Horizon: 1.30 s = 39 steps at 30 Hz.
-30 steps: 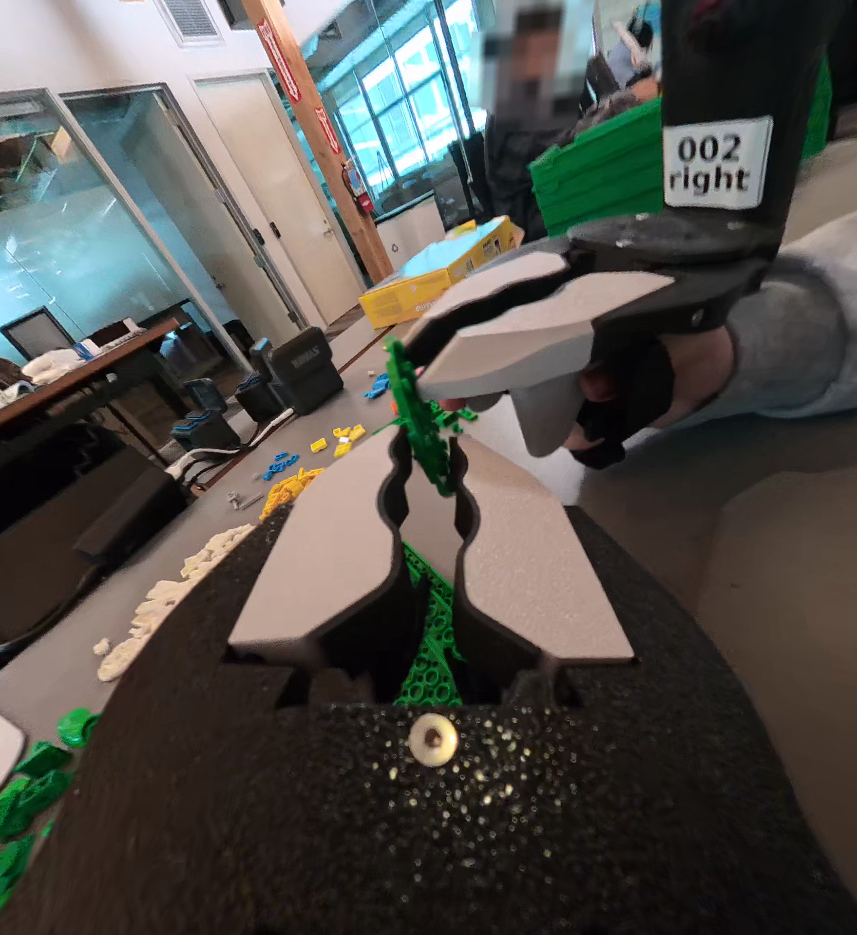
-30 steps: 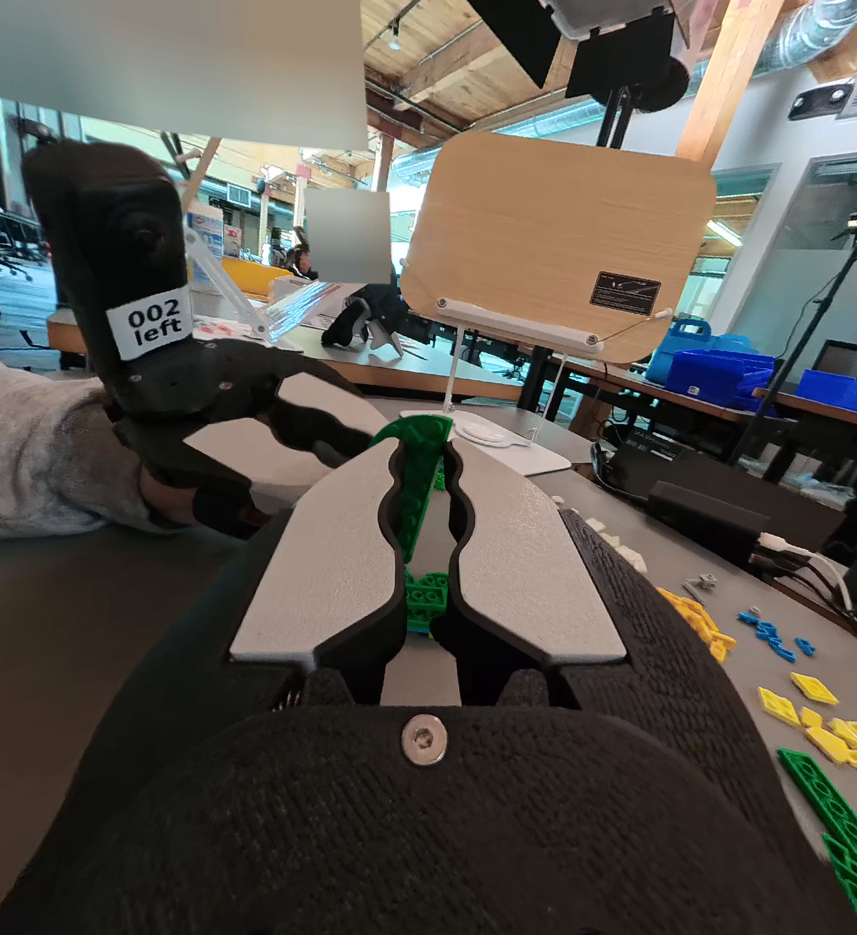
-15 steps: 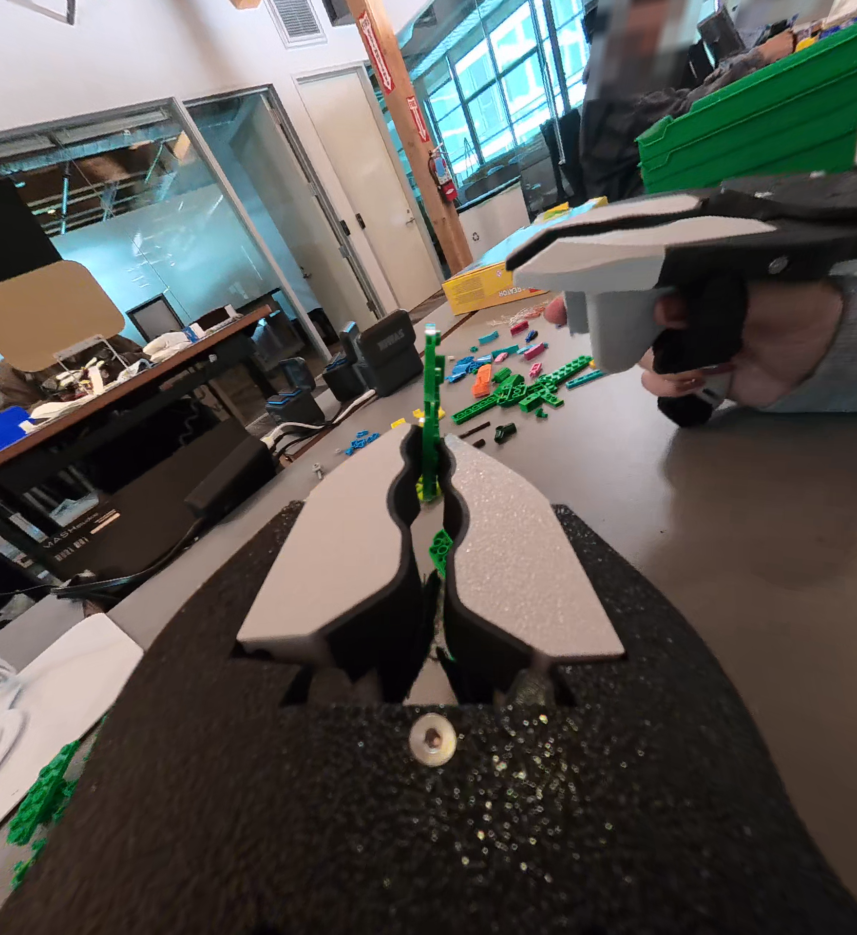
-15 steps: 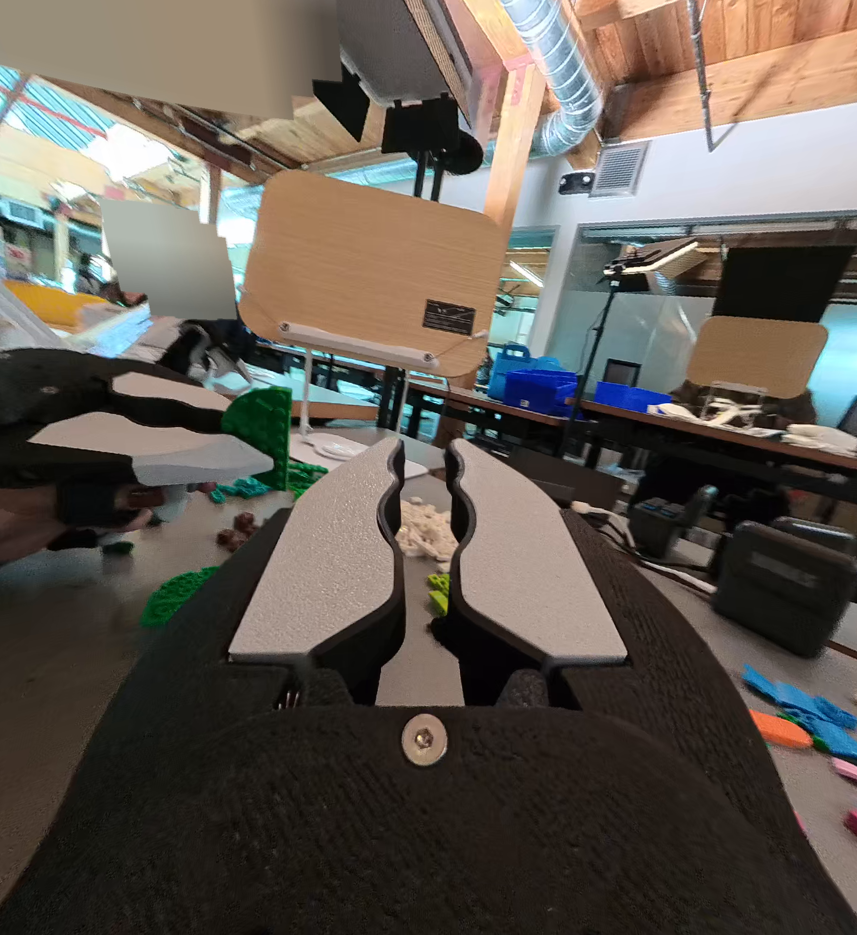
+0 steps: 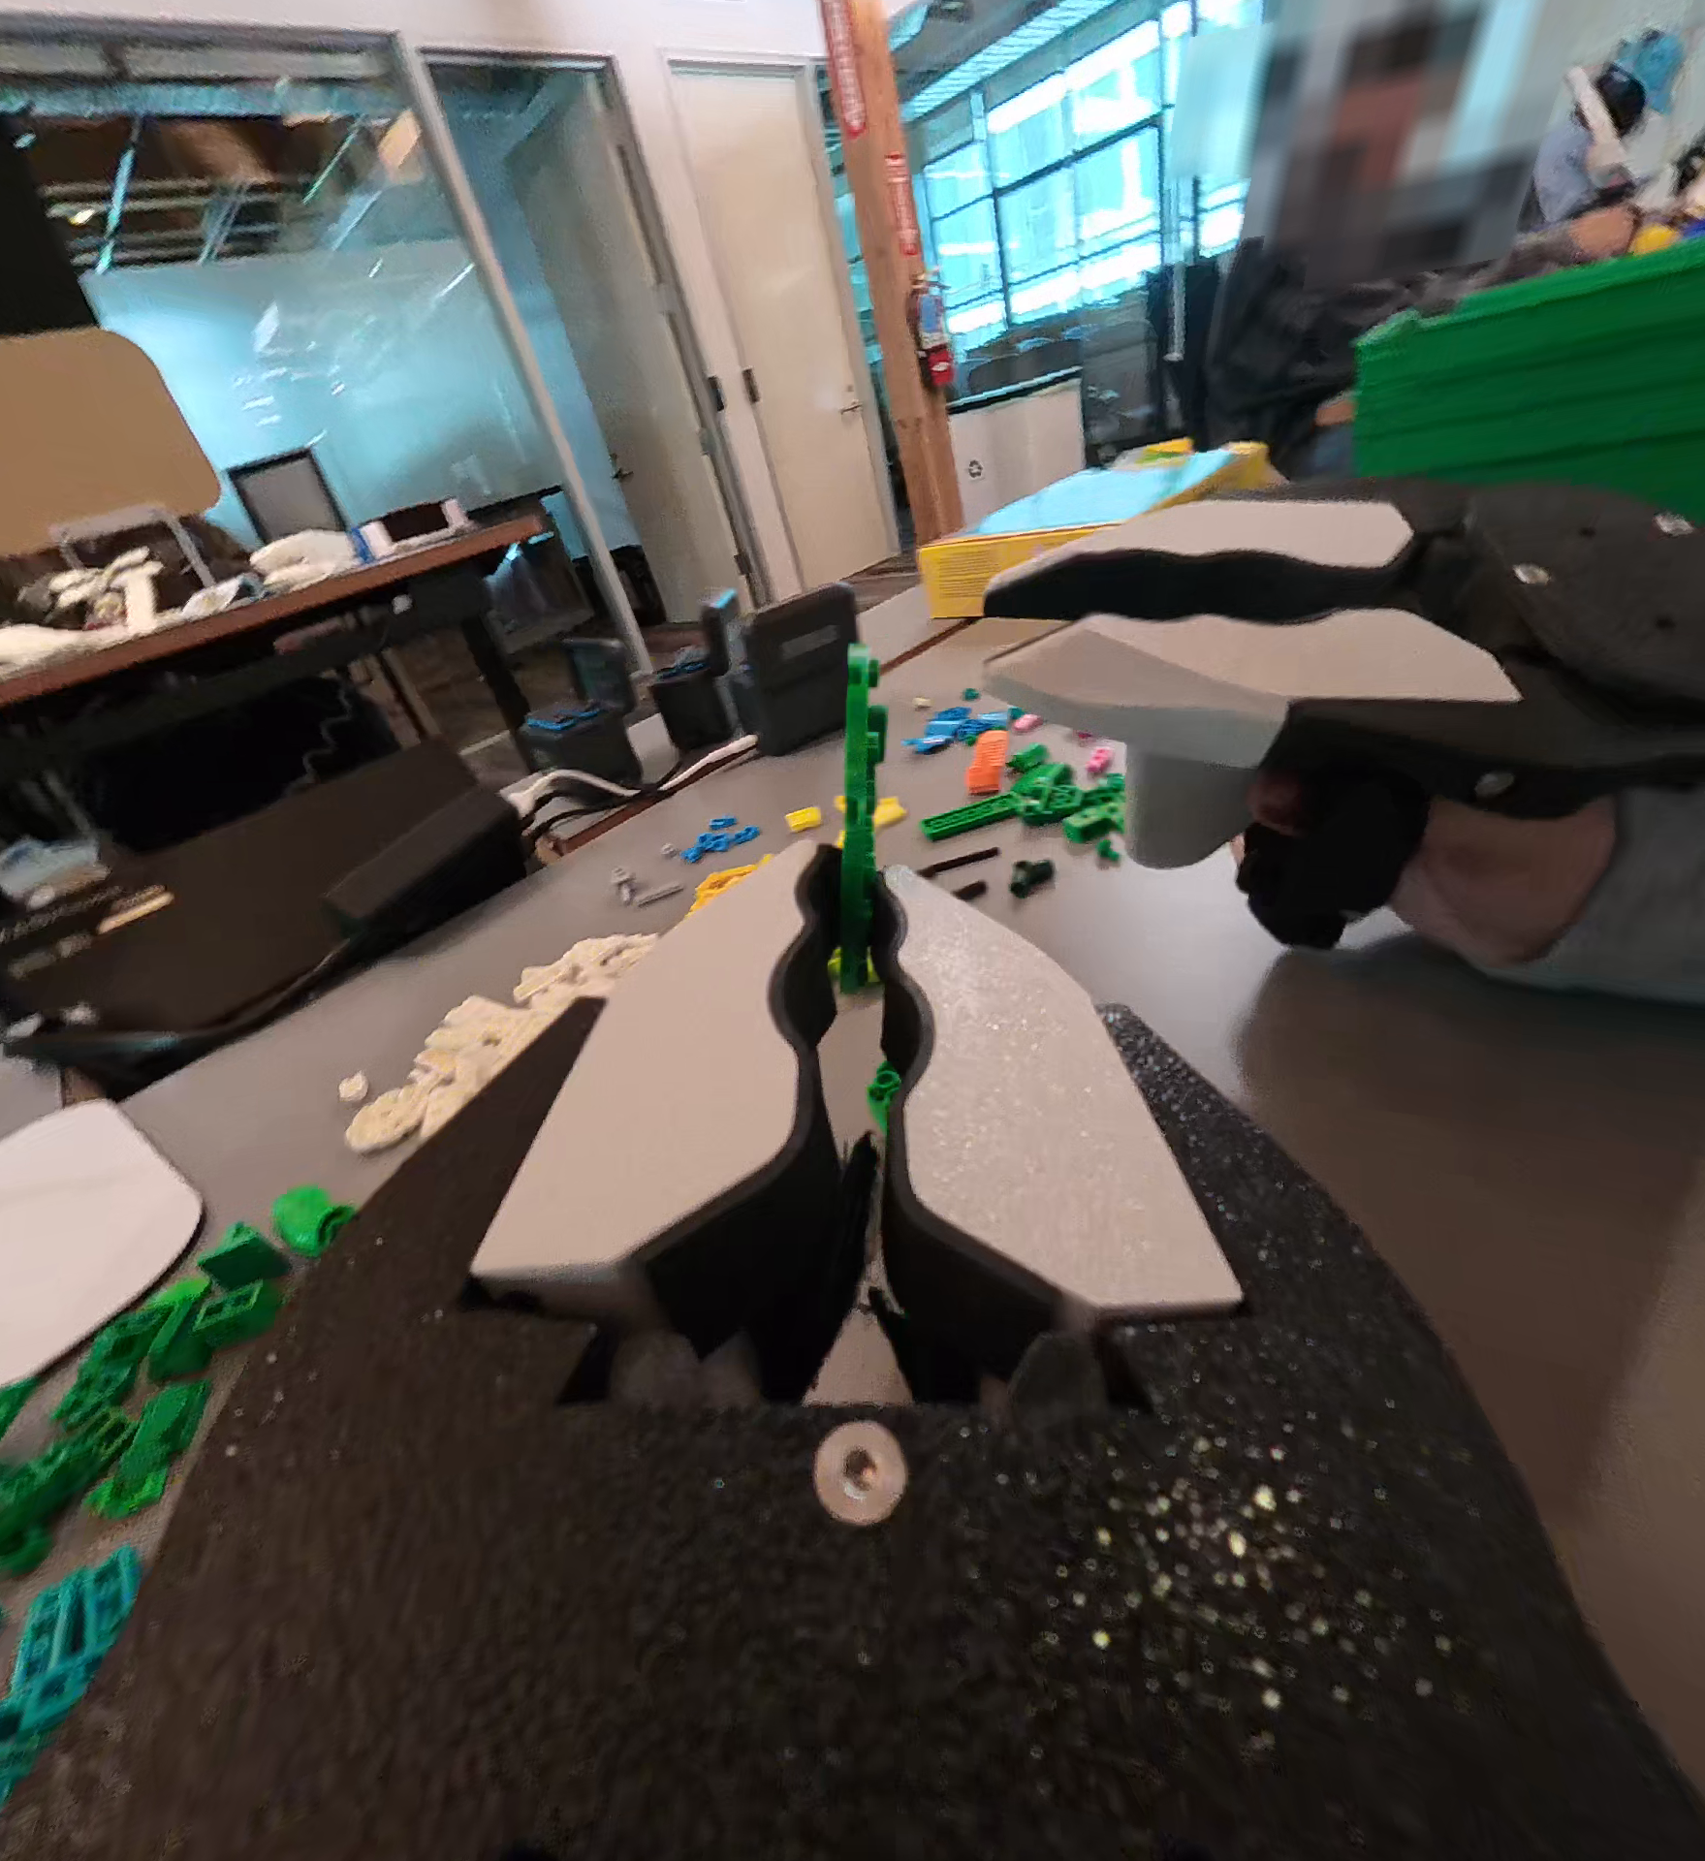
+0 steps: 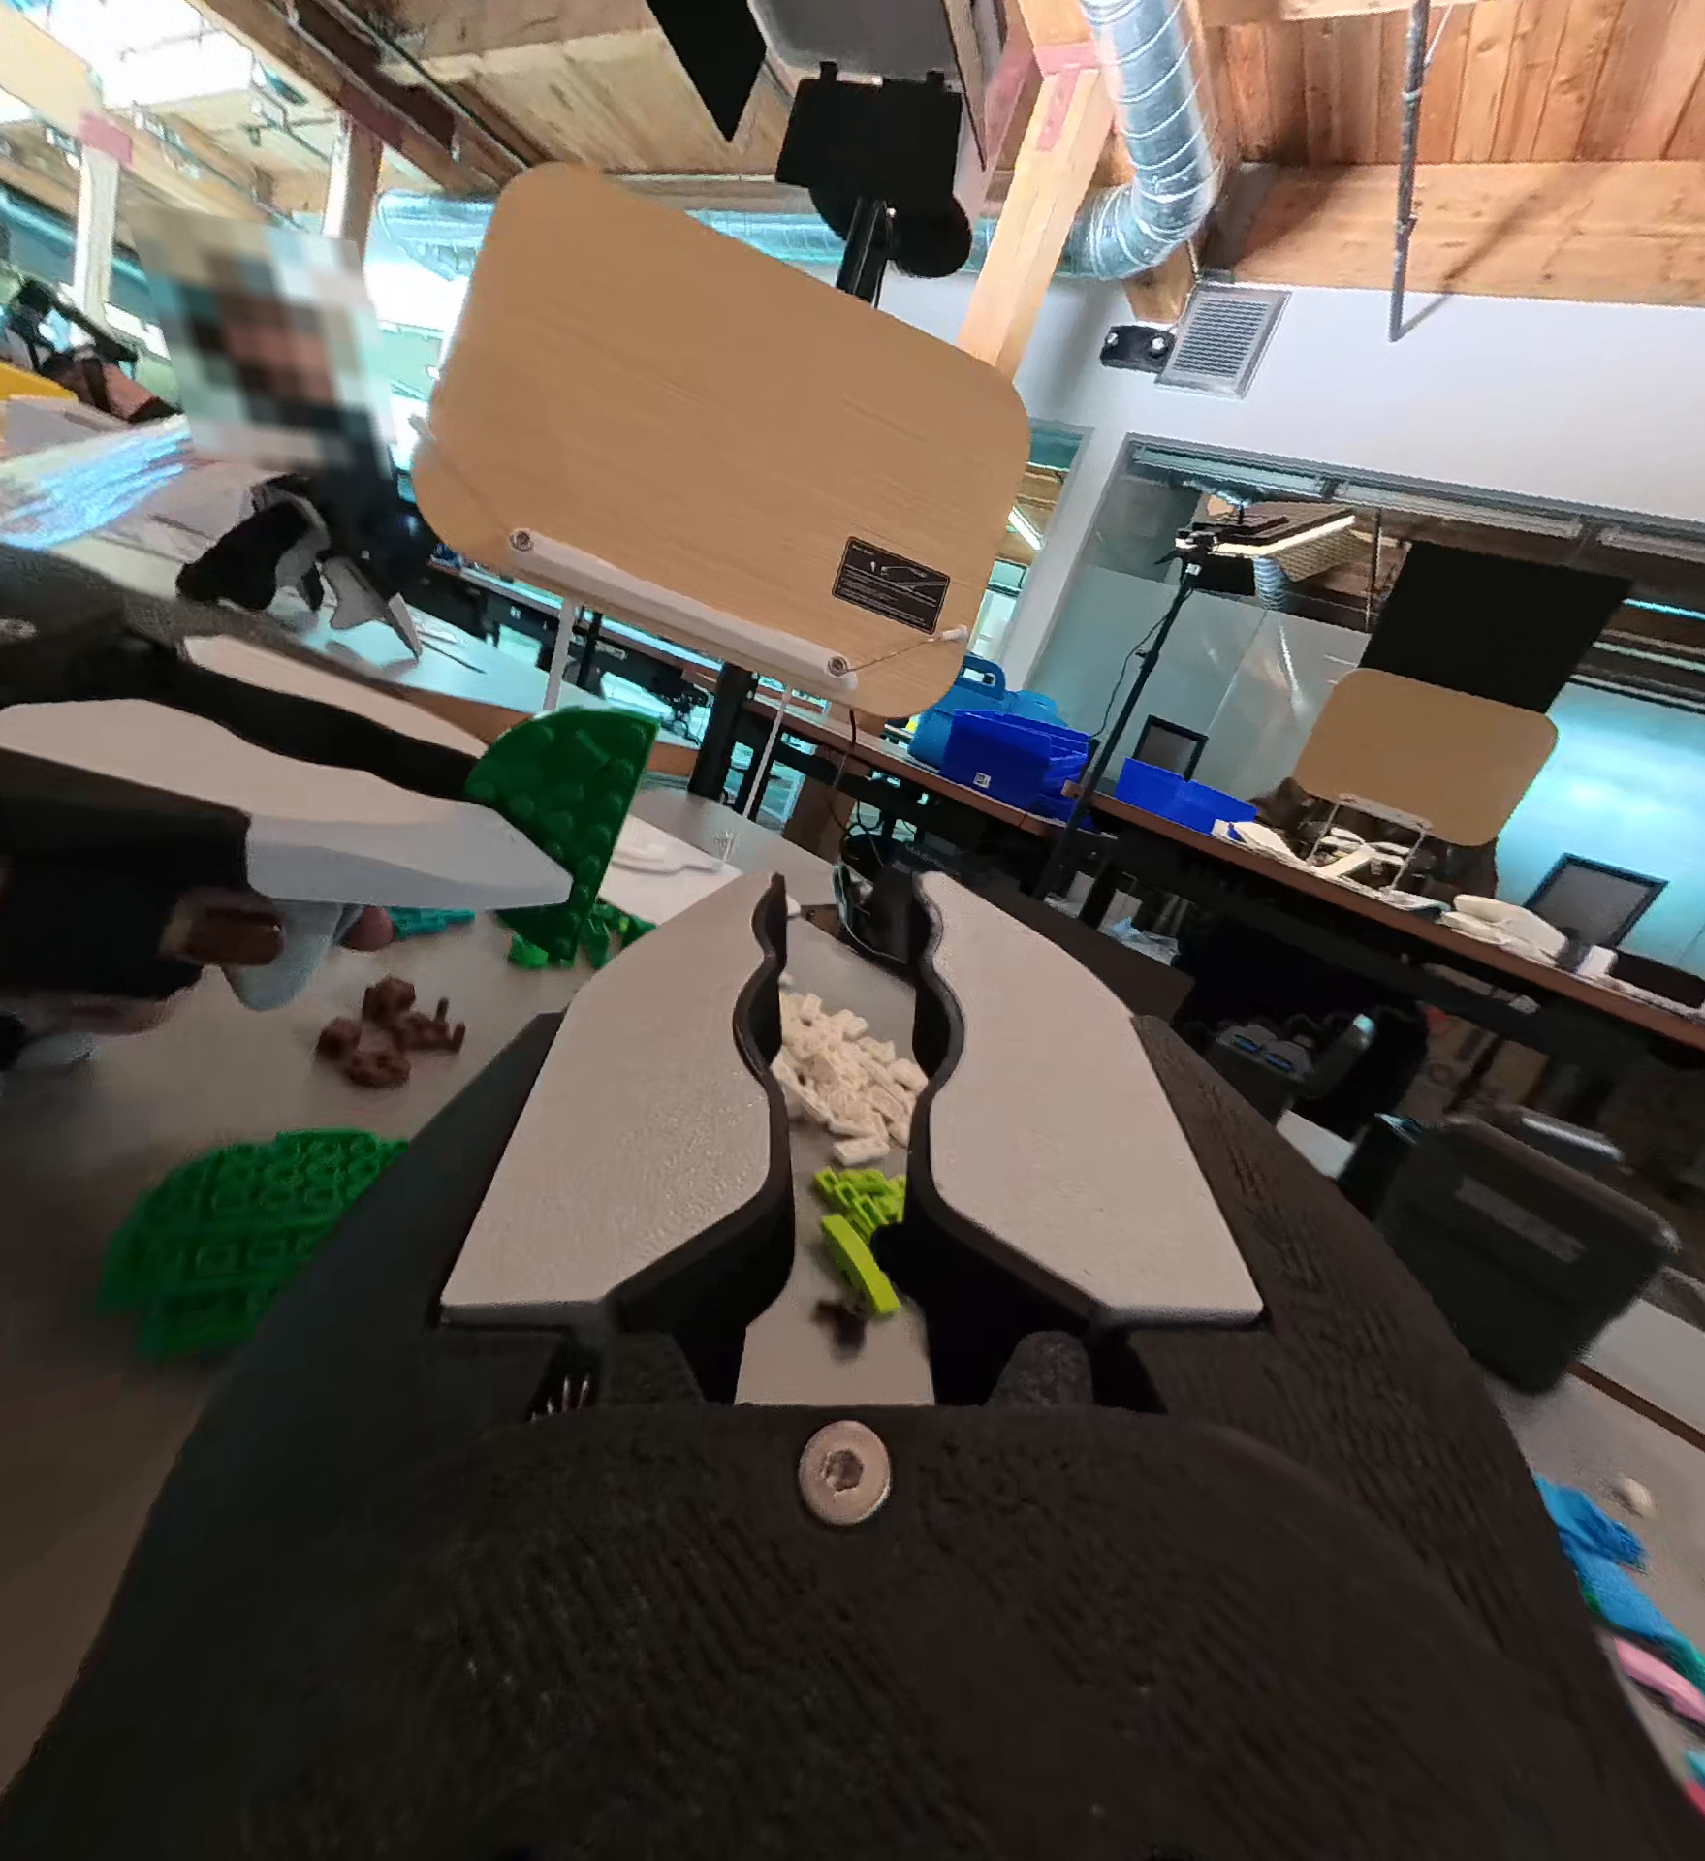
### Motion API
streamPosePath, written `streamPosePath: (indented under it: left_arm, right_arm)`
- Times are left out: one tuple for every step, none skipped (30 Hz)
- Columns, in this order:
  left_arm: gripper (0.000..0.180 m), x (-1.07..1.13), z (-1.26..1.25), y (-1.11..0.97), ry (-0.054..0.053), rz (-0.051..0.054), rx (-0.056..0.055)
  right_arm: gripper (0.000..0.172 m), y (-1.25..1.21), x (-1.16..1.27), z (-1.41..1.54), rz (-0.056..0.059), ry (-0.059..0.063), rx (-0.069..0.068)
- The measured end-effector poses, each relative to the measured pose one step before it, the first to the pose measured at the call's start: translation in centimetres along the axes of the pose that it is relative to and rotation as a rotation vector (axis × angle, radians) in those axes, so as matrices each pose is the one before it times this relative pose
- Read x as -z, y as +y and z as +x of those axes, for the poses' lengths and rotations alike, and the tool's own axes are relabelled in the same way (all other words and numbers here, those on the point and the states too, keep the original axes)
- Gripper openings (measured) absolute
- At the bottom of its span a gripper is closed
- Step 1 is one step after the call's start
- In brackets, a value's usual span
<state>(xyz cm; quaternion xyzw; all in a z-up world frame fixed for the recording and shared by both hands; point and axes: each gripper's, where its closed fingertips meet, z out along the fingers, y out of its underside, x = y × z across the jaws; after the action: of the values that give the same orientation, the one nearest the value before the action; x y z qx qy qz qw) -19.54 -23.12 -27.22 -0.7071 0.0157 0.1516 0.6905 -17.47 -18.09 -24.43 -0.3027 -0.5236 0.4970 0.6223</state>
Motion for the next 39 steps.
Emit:
streamPosePath:
  left_arm:
    - [0.005,0.081,-0.711,0.131,-0.0212,-0.0019,0.0357]
    - [0.005,0.104,-0.475,0.137,-0.0067,-0.0020,0.0374]
    - [0.005,0.142,-0.382,0.048,-0.0051,0.0039,0.0332]
    - [0.005,0.150,-0.313,-0.007,-0.0067,0.0051,0.0228]
    - [0.005,0.107,-0.141,-0.019,0.0012,0.0017,0.0110]
    - [0.005,0.082,0.018,-0.024,0.0065,0.0010,0.0054]
    - [0.005,0.044,0.056,-0.031,0.0036,0.0024,0.0017]
    - [0.005,-0.010,0.144,0.076,0.0064,-0.0018,-0.0030]
    - [0.005,-0.085,0.168,0.184,0.0071,-0.0093,-0.0036]
    - [0.005,-0.096,0.192,0.101,0.0086,-0.0080,-0.0089]
    - [0.005,-0.046,0.161,0.016,0.0057,-0.0009,-0.0081]
    - [0.005,-0.029,0.165,-0.005,0.0061,0.0007,-0.0075]
    - [0.005,-0.024,0.131,0.029,0.0041,-0.0028,-0.0089]
    - [0.005,-0.035,0.147,0.040,0.0037,-0.0033,-0.0106]
    - [0.005,-0.049,0.170,0.062,0.0041,-0.0049,-0.0131]
    - [0.005,-0.064,0.249,0.080,0.0077,-0.0072,-0.0163]
    - [0.005,-0.056,0.194,0.076,0.0025,-0.0068,-0.0172]
    - [0.005,-0.033,0.105,0.035,-0.0039,-0.0036,-0.0141]
    - [0.005,0.018,-0.019,-0.010,-0.0054,0.0010,-0.0054]
    - [0.005,0.013,-0.022,-0.013,0.0020,0.0007,0.0040]
    - [0.005,0.015,-0.017,-0.011,0.0036,0.0010,0.0060]
    - [0.005,0.004,-0.013,0.010,0.0009,-0.0002,0.0022]
    - [0.005,-0.002,0.004,-0.001,-0.0010,-0.0004,-0.0020]
    - [0.005,0.006,0.032,-0.005,0.0012,0.0014,-0.0034]
    - [0.005,0.023,0.053,-0.050,0.0039,0.0044,-0.0029]
    - [0.005,0.032,0.064,-0.063,0.0060,0.0052,-0.0004]
    - [0.005,0.031,0.052,-0.069,0.0067,0.0061,0.0007]
    - [0.005,0.026,0.005,-0.053,0.0040,0.0051,0.0016]
    - [0.005,0.017,-0.006,-0.021,0.0027,0.0019,0.0035]
    - [0.005,-0.010,0.034,0.016,0.0052,-0.0012,0.0035]
    - [0.006,-0.004,0.044,0.020,0.0067,-0.0021,0.0040]
    - [0.006,0.003,0.027,-0.001,0.0043,0.0001,0.0033]
    - [0.006,0.000,0.035,-0.013,0.0029,0.0012,0.0012]
    - [0.006,0.015,0.024,-0.017,0.0012,0.0011,-0.0012]
    - [0.006,0.006,0.033,-0.031,0.0009,0.0026,-0.0024]
    - [0.006,0.011,0.096,-0.088,0.0032,0.0067,-0.0015]
    - [0.006,0.011,0.099,-0.083,0.0039,0.0064,-0.0010]
    - [0.006,-0.001,0.068,-0.047,0.0010,0.0026,-0.0017]
    - [0.006,-0.015,0.045,0.003,0.0012,-0.0001,-0.0019]
  right_arm:
    - [0.021,-0.058,-0.588,-0.170,0.0110,-0.0009,-0.0141]
    - [0.022,-0.134,-0.567,-0.250,0.0153,-0.0020,-0.0119]
    - [0.022,-0.195,-0.562,-0.384,0.0175,-0.0076,-0.0205]
    - [0.022,-0.167,-0.517,-0.643,0.0162,-0.0230,-0.0268]
    - [0.022,-0.112,-0.451,-0.889,0.0118,-0.0392,-0.0226]
    - [0.022,-0.014,-0.354,-1.083,0.0049,-0.0530,-0.0133]
    - [0.021,0.079,-0.199,-1.066,-0.0048,-0.0548,-0.0016]
    - [0.021,0.017,-0.047,-0.753,-0.0045,-0.0355,0.0112]
    - [0.021,-0.129,0.070,-0.425,0.0061,-0.0175,0.0094]
    - [0.021,-0.111,0.092,-0.262,0.0061,-0.0140,-0.0060]
    - [0.021,0.016,0.046,-0.096,-0.0017,-0.0092,-0.0198]
    - [0.021,0.033,0.049,0.136,-0.0026,0.0041,-0.0177]
    - [0.021,0.016,0.064,0.294,-0.0010,0.0170,-0.0065]
    - [0.019,0.091,0.067,0.305,-0.0072,0.0191,0.0025]
    - [0.018,0.064,0.030,0.058,-0.0061,0.0048,0.0028]
    - [0.017,-0.045,0.004,-0.177,0.0024,-0.0082,-0.0015]
    - [0.017,-0.004,-0.028,-0.207,-0.0003,-0.0075,0.0012]
    - [0.017,0.035,-0.038,-0.125,-0.0040,-0.0021,0.0068]
    - [0.017,0.029,-0.013,-0.011,-0.0031,0.0032,0.0057]
    - [0.017,0.018,-0.014,0.044,-0.0019,0.0051,-0.0018]
    - [0.017,0.024,-0.028,0.091,-0.0023,0.0066,-0.0052]
    - [0.017,0.029,-0.022,0.055,-0.0018,0.0046,-0.0040]
    - [0.018,0.030,-0.003,0.038,-0.0016,0.0031,-0.0023]
    - [0.017,-0.023,0.011,0.049,0.0014,0.0016,-0.0012]
    - [0.016,-0.042,0.043,0.045,0.0035,0.0001,-0.0039]
    - [0.014,-0.045,0.035,0.061,0.0042,-0.0007,-0.0078]
    - [0.012,-0.078,0.030,-0.066,0.0064,-0.0095,-0.0092]
    - [0.011,-0.043,0.002,-0.098,0.0044,-0.0100,-0.0072]
    - [0.010,-0.003,-0.018,-0.040,-0.0007,-0.0037,-0.0005]
    - [0.010,0.034,-0.012,0.016,-0.0032,0.0016,0.0078]
    - [0.010,0.021,-0.022,0.009,-0.0024,0.0019,0.0077]
    - [0.010,0.002,-0.002,0.006,-0.0003,0.0002,0.0018]
    - [0.010,-0.022,0.010,-0.006,0.0020,-0.0020,-0.0019]
    - [0.010,-0.025,0.028,-0.011,0.0032,-0.0032,-0.0048]
    - [0.010,-0.052,0.041,-0.025,0.0050,-0.0039,-0.0071]
    - [0.011,-0.108,0.058,-0.031,0.0081,-0.0051,-0.0099]
    - [0.011,-0.114,0.068,-0.031,0.0090,-0.0053,-0.0099]
    - [0.011,-0.083,0.047,-0.014,0.0062,-0.0038,-0.0080]
    - [0.012,-0.026,0.042,0.000,0.0027,-0.0024,-0.0040]
